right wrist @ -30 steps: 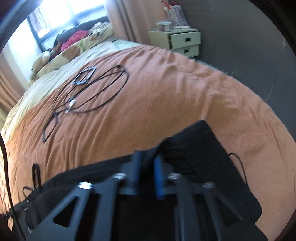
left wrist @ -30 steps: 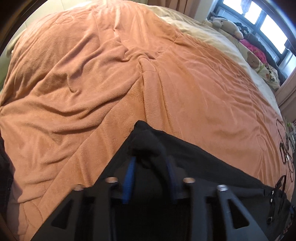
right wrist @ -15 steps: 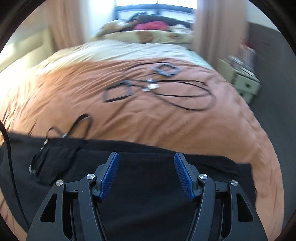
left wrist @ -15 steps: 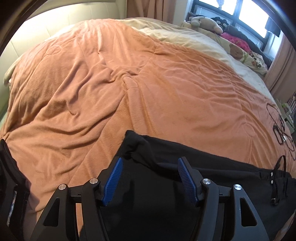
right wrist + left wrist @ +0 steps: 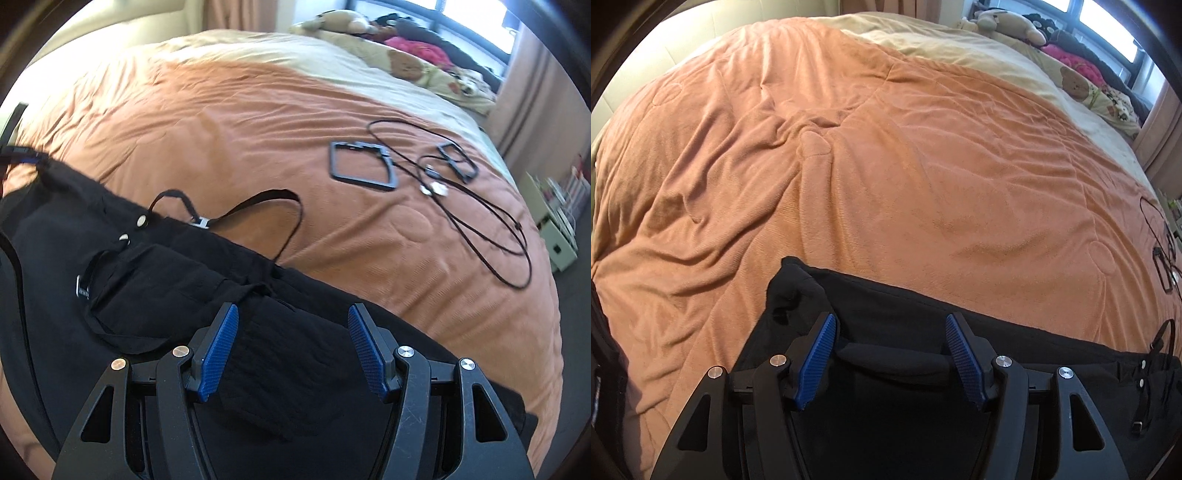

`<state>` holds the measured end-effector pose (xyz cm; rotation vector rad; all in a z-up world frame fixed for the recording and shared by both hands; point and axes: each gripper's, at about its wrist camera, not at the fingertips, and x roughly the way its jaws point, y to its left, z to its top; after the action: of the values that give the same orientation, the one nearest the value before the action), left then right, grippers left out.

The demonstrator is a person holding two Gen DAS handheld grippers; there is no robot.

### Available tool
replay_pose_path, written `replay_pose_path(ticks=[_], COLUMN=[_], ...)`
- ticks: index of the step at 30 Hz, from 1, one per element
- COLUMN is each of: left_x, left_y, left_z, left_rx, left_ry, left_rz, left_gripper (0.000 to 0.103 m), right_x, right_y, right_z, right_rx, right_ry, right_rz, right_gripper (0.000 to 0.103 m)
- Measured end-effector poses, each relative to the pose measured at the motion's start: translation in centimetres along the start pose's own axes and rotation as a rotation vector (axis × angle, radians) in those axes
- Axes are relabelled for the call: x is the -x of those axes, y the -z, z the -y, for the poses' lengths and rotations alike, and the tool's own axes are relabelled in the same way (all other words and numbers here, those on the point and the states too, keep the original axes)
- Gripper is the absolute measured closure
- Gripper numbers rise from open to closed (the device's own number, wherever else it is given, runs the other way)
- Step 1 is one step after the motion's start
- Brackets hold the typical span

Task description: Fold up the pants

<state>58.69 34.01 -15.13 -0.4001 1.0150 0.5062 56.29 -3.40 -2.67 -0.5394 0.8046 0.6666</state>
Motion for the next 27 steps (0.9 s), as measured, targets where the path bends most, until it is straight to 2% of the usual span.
replay_pose_path(ticks=[6, 7, 8, 10, 12, 13, 14, 15, 16, 17, 21, 27], left_x=[-1.5, -1.7, -2.0, -2.4, -2.6, -2.7, -2.8, -2.9, -3.1, -3.0, -1.5, -0.9], left_y=[-0.4, -0.3, -0.3, -0.2, -0.1, 0.0, 0.1, 0.2, 0.2, 0.2, -0.1, -1.0], left_z=[0.9, 0.8, 0.7, 0.8, 0.8, 0.7, 0.7, 0.8, 0.8, 0.8, 0.6, 0.3], left_rx=[0.018, 0.027, 0.039, 0.049, 0.051, 0.053, 0.052, 0.048, 0.045, 0.046, 0.047, 0.071], left_ry=[-0.030, -0.034, -0.038, -0.040, -0.045, -0.042, -0.038, -0.035, -0.031, -0.027, -0.008, 0.006], left_rz=[-0.034, -0.041, -0.053, -0.073, -0.094, -0.102, -0.109, -0.119, -0.128, -0.123, -0.061, -0.024], left_gripper=[0.039, 0.039, 0.039, 0.046, 0.060, 0.065, 0.079, 0.098, 0.101, 0.101, 0.102, 0.102], right_x=[-1.8, -2.3, -2.9, -3.7, -3.6, -3.6, -3.5, -3.4, -3.2, -3.0, -1.5, -0.3], right_y=[-0.4, -0.4, -0.4, -0.6, -0.9, -1.0, -1.1, -1.1, -1.1, -1.2, -1.3, -1.6], right_z=[-0.8, -0.9, -0.9, -1.1, -1.5, -1.6, -1.6, -1.5, -1.4, -1.5, -2.1, -2.1], right_rx=[0.088, 0.098, 0.107, 0.116, 0.130, 0.135, 0.138, 0.133, 0.126, 0.126, 0.125, 0.088], right_ry=[-0.006, -0.002, -0.004, -0.017, -0.008, 0.003, 0.025, 0.033, 0.029, 0.038, 0.076, 0.154], right_rz=[-0.081, -0.099, -0.126, -0.151, -0.155, -0.156, -0.154, -0.152, -0.145, -0.134, -0.073, 0.009], right_gripper=[0.043, 0.044, 0.051, 0.056, 0.064, 0.075, 0.088, 0.090, 0.094, 0.097, 0.098, 0.099])
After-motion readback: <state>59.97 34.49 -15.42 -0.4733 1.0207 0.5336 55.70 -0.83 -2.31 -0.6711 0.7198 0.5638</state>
